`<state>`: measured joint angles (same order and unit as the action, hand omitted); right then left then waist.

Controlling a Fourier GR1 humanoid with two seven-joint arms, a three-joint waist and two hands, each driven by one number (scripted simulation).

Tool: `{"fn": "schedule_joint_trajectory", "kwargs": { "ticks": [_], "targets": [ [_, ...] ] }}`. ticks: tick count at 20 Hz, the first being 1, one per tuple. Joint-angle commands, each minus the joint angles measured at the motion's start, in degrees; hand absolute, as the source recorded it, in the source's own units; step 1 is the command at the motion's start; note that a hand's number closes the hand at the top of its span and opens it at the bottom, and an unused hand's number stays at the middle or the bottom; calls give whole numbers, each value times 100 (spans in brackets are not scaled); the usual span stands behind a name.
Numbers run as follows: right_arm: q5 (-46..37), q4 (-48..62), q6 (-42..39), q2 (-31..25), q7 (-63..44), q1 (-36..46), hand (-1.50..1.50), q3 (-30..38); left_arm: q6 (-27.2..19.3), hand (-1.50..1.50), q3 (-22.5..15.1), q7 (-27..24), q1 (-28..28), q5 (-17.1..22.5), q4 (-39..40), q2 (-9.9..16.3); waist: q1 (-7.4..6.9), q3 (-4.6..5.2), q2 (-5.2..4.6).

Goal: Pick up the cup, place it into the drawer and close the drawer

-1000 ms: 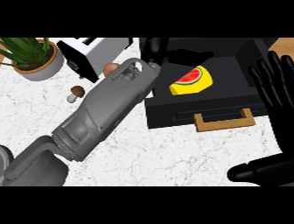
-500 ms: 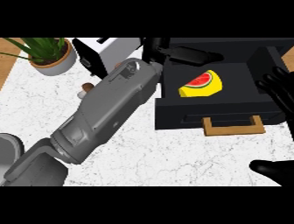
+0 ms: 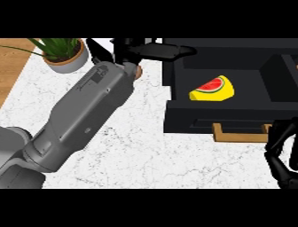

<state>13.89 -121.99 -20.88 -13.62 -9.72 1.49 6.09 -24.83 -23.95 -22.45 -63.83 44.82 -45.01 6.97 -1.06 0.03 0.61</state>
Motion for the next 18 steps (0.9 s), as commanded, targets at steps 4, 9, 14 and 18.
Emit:
{"fn": "schedule_joint_trajectory", "kwargs": {
  "ticks": [4, 9, 14, 18],
  "targets": [
    [-826, 198, -257, -306, 148, -55, 150, -118, 0, -150, 18, 396, 1523, 16, -1736, 967, -125, -1, 1],
    [-1298, 327, -176, -112, 203, -179, 150, -447, 123, -150, 127, 379, 2868, 15, -2817, 1418, -26, -3, -26],
    [-2534, 657, 4, -159, 624, -65, 150, -879, 501, -150, 418, 556, 3868, 259, -3865, 2027, -87, -3, -27],
    [-3646, 994, -158, -774, 1118, 195, 150, -1256, 855, -150, 638, 332, 4142, 326, -3834, 2167, -105, -1, -45]
  ]
}}
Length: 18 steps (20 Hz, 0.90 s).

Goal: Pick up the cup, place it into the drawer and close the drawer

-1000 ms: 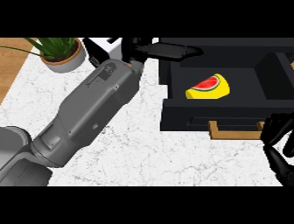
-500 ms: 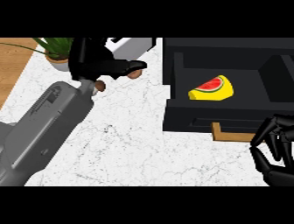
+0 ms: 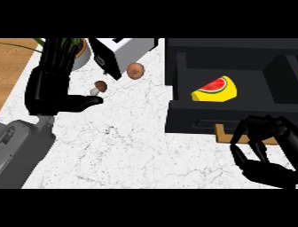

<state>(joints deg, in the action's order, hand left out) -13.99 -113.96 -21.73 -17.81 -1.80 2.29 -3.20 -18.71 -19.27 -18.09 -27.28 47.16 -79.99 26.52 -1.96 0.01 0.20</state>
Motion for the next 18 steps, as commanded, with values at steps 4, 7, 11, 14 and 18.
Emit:
{"fn": "schedule_joint_trajectory", "kwargs": {
  "ticks": [4, 7, 11, 14, 18],
  "targets": [
    [-2139, 808, 635, -48, 674, 121, 150, -1128, 533, -150, 278, -197, 1072, 77, -524, 351, 50, -2, -16],
    [-2447, 2256, 1099, 59, 1297, 808, 150, -943, 878, -150, 570, -257, 1037, 88, -202, 443, 61, -4, -55],
    [-2848, 2921, 1361, 483, 1016, 1093, -150, -1176, 1439, -150, 811, -400, 1991, 170, -719, 658, 59, -1, -26],
    [-3008, 4020, 1592, 243, 1694, 1310, -150, -911, 1491, -150, 940, -322, 2003, 81, -696, 641, 75, -5, -37],
    [-3360, 4711, 1543, 448, 1507, 1907, -150, -974, 1674, -150, 1301, -308, 1974, 41, -486, 528, 124, -3, -35]
  ]
}}
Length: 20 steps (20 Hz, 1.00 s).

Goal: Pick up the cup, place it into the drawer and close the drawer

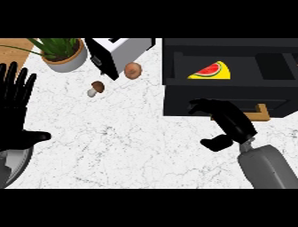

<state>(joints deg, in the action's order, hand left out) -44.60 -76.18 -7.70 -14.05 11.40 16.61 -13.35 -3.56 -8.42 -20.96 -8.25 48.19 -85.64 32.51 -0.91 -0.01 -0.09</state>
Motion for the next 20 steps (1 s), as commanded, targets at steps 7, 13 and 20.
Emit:
{"fn": "schedule_joint_trajectory", "kwargs": {
  "ticks": [7, 13, 20],
  "targets": [
    [-266, 3088, 732, 286, 1125, 1460, -150, 654, 700, -150, 558, 271, 358, -21, -68, -74, 3, -3, -8],
    [-123, 4749, 753, 335, 1636, 2665, -150, 1142, 887, -150, 620, 171, 397, -206, 99, -240, -71, -6, -32],
    [-118, 5859, 549, -278, 2052, 3434, -150, 1469, 999, -150, 608, 129, 92, -282, 348, -359, -207, -11, -132]
  ]
}}
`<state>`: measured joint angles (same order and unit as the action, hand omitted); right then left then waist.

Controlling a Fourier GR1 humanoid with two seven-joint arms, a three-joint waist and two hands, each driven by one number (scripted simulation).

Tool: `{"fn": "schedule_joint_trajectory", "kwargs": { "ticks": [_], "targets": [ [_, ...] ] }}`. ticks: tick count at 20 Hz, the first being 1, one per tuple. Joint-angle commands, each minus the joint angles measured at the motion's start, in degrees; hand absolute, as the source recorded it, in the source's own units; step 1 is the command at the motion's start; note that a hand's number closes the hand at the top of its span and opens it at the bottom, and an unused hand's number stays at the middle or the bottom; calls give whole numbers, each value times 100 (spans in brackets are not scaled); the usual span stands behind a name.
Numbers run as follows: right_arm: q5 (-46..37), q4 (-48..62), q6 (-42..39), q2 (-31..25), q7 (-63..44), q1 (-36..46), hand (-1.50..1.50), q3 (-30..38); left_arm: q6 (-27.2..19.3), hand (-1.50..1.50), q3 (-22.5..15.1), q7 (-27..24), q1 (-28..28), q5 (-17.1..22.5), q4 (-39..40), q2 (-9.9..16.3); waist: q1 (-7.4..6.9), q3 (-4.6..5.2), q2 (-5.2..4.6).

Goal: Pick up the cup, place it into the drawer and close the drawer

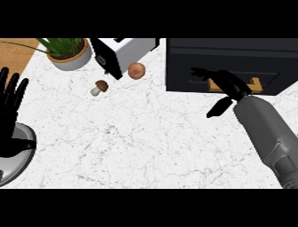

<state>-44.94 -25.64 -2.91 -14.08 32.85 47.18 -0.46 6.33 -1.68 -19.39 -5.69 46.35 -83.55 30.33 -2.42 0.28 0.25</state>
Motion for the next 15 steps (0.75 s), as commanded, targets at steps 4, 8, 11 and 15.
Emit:
{"fn": "schedule_joint_trajectory", "kwargs": {
  "ticks": [4, 8, 11, 15],
  "targets": [
    [-65, 1126, 118, -359, -29, 637, -150, 293, 314, -150, -6, -92, 49, -48, 89, -71, -186, -42, -194],
    [-16, 1288, -46, -587, 89, 868, -150, 375, 169, -150, -40, 8, -161, -147, 153, -101, -198, -45, -216],
    [43, 1363, -104, -653, 27, 997, -150, 454, 163, -150, -47, -18, -267, -219, 191, -95, -286, -48, -270],
    [35, 1477, -67, -653, 157, 988, -150, 466, 246, -150, -148, -280, -34, -394, 248, -260, -297, -44, -254]
  ]
}}
